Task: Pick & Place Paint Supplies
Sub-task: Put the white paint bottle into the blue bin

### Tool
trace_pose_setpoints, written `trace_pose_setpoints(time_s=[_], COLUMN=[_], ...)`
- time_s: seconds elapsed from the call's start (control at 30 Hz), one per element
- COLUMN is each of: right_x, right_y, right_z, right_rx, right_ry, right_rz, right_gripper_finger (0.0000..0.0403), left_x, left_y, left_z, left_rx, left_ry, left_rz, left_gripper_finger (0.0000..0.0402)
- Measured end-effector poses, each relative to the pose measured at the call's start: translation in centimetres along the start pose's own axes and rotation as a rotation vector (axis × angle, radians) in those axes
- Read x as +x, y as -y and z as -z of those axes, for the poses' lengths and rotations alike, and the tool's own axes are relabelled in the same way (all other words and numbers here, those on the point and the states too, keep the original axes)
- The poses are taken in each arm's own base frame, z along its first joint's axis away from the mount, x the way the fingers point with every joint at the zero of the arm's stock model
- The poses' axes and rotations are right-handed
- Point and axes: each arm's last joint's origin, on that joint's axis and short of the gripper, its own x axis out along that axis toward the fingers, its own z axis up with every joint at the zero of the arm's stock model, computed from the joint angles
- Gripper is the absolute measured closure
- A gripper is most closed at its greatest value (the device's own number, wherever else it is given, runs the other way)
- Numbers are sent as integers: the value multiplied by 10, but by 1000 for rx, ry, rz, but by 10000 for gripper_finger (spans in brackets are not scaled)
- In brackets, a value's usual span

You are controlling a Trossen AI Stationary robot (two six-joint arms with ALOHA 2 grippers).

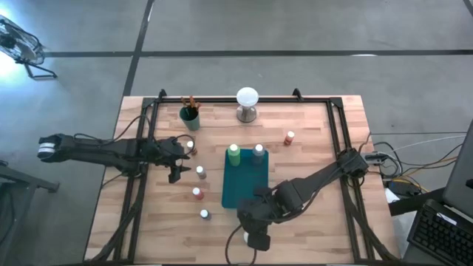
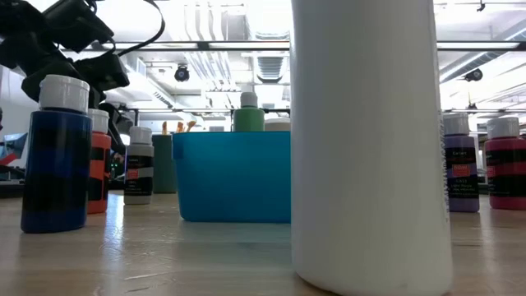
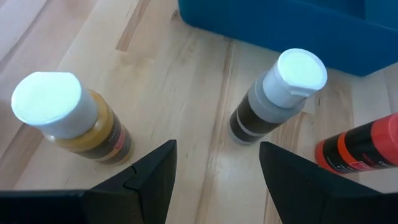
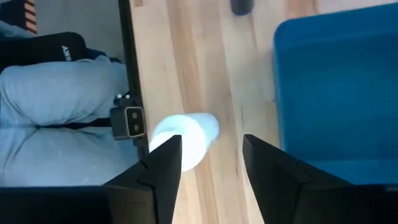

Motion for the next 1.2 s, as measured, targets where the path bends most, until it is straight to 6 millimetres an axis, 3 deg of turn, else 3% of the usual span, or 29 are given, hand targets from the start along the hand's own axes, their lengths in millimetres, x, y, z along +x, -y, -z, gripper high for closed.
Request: trace_pose_setpoints(time_s=[0.27, 0.6, 0.93, 1.2], right_x=[16, 18, 23, 29], right_y=[1, -3, -12, -9], right_z=[7, 8, 8, 11], right_rx=[30, 22, 3, 8], right_ry=[-47, -50, -32, -54], right_rz=[2, -32, -115, -98], right_gripper_finger=[233, 234, 205, 220], left_x=[0, 0, 0, 0], left_y=[0, 0, 0, 0], left_z=[0, 0, 0, 0], left_rx=[0, 0, 0, 0], left_ry=[0, 0, 0, 0], left_rz=[0, 0, 0, 0], left_gripper_finger=[167, 167, 167, 167])
